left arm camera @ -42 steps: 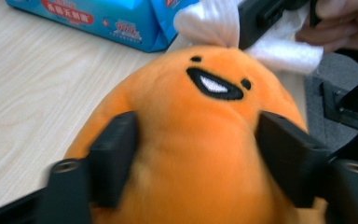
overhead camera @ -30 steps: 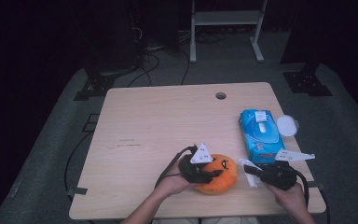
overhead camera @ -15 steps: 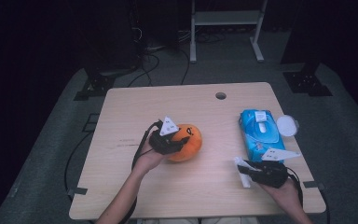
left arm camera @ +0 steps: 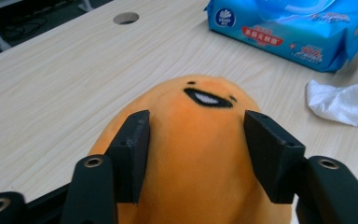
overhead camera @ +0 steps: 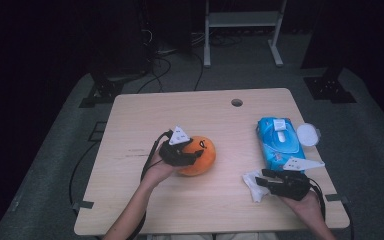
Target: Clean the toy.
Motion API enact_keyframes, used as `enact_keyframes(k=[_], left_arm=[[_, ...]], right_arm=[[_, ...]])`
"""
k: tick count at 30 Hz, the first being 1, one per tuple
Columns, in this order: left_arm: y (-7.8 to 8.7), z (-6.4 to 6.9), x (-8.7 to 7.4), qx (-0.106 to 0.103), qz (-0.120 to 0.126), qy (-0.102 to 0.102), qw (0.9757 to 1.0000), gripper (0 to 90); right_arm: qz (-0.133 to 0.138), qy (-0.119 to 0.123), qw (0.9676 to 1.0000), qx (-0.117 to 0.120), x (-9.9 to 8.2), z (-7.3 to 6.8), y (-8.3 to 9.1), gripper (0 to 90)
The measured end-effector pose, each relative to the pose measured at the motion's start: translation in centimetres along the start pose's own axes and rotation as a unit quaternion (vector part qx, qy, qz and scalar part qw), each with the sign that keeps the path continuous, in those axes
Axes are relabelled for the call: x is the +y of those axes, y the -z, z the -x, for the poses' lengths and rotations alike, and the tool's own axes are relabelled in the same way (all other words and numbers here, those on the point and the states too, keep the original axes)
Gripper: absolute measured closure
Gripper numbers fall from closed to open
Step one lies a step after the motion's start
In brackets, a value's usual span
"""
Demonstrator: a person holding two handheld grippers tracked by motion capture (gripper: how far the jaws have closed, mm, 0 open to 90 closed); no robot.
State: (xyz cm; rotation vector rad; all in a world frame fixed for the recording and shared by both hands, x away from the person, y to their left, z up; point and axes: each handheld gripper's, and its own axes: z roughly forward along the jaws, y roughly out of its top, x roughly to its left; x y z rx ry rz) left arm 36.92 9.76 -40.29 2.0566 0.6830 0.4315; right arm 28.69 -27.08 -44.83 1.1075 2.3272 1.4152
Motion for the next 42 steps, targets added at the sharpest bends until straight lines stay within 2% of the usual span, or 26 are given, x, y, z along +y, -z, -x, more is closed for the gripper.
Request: enact_keyframes(k=[4,14,18,33,42], left_arm=[[1.0,0.1,0.6,-0.011,0.024,0.011,0.9996,38.0],[3.1,0.1,0.5,-0.009,0.032,0.016,0.9993,30.8],[3.9,-0.1,-0.1,-0.007,0.038,0.027,0.9989,29.1],[6.3,-0.7,-2.9,0.008,0.037,0.049,0.9981,25.5],[7.5,-0.9,-4.6,0.016,0.027,0.059,0.9978,23.2]], right_arm=[[0.011,0.000,0.9999,0.005,0.1,0.0,0.3,50.4],[0.037,-0.007,0.9992,0.013,0.5,-0.2,1.0,46.8],[0.042,-0.011,0.9990,0.013,0.6,-0.1,1.3,45.8],[0.050,-0.019,0.9985,0.007,0.6,0.2,1.7,42.8],[0.047,-0.024,0.9986,0.006,0.5,0.3,1.6,40.3]])
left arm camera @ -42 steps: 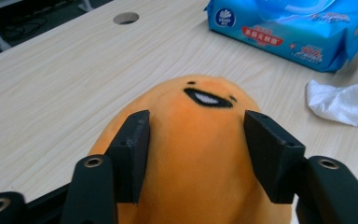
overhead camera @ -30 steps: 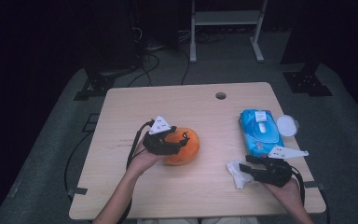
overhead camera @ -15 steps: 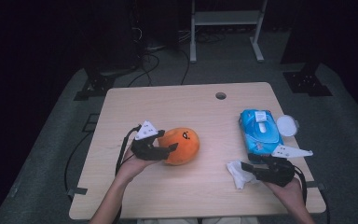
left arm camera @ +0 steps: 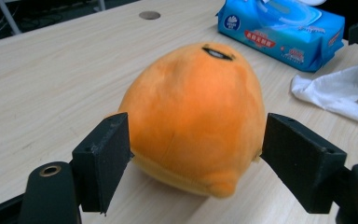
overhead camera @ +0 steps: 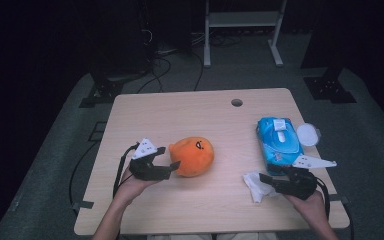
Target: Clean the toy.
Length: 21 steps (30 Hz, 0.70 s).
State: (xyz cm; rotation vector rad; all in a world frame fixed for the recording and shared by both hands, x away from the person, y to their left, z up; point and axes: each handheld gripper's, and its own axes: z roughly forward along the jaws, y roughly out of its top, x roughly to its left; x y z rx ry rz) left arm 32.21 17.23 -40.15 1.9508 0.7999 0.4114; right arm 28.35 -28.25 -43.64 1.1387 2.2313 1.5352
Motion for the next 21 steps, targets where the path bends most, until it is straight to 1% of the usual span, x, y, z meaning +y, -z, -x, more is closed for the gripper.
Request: enact_keyframes(k=[5,11,19,21], left_arm=[[0.4,-0.2,-1.0,0.004,-0.009,0.004,0.9999,22.3],[0.9,-0.4,-2.2,0.009,-0.016,0.014,0.9997,21.4],[1.4,-0.5,-3.8,0.013,-0.014,0.032,0.9993,20.4],[1.6,-0.5,-4.1,0.014,-0.016,0.032,0.9993,20.3]], right_arm=[[-0.001,-0.002,1.0000,-0.001,0.0,0.1,0.0,40.1],[0.000,-0.003,1.0000,-0.003,-0.1,0.2,0.2,39.3],[-0.002,-0.005,1.0000,-0.006,-0.2,0.2,0.2,38.2],[-0.002,-0.004,1.0000,-0.006,-0.2,0.2,0.2,38.0]])
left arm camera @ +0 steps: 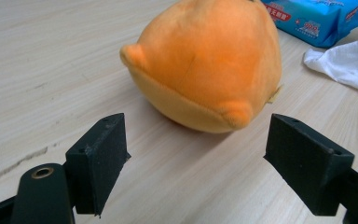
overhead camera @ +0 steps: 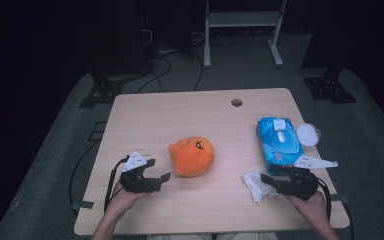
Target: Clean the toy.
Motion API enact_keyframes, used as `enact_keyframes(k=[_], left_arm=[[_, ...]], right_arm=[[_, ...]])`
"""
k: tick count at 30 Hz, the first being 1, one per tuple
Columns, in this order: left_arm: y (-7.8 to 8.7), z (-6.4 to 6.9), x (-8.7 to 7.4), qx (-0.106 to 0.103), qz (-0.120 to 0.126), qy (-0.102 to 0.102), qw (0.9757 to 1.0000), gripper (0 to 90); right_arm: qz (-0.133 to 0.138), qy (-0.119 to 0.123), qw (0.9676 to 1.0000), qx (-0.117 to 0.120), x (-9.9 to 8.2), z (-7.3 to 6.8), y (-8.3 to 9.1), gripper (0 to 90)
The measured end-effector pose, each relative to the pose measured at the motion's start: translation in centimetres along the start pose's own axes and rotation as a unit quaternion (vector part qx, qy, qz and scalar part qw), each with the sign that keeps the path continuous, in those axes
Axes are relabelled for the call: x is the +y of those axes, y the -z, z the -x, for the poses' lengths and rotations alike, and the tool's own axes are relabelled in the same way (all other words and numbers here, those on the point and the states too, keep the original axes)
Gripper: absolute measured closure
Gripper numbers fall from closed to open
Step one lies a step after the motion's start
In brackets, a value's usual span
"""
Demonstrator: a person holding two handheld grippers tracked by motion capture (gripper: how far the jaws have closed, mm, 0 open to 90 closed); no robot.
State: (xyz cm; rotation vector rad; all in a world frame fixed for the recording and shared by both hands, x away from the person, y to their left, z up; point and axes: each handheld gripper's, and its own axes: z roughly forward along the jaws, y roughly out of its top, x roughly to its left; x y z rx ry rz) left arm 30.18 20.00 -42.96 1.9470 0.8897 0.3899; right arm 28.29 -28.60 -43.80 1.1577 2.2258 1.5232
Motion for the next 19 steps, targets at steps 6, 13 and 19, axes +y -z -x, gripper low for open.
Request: enact_keyframes(k=[6,13,19], left_arm=[[0.6,-0.2,-0.8,0.006,0.002,0.008,0.9999,19.5],[0.8,-0.4,-1.6,0.012,0.005,0.018,0.9997,18.5],[0.5,-0.4,-2.0,0.012,-0.001,0.017,0.9998,18.1]], right_arm=[[0.001,-0.001,1.0000,-0.001,-0.1,0.0,0.1,37.4],[0.000,-0.002,1.0000,-0.001,-0.2,0.0,0.1,36.4],[0.002,-0.002,1.0000,0.001,-0.4,-0.1,-0.1,35.6]])
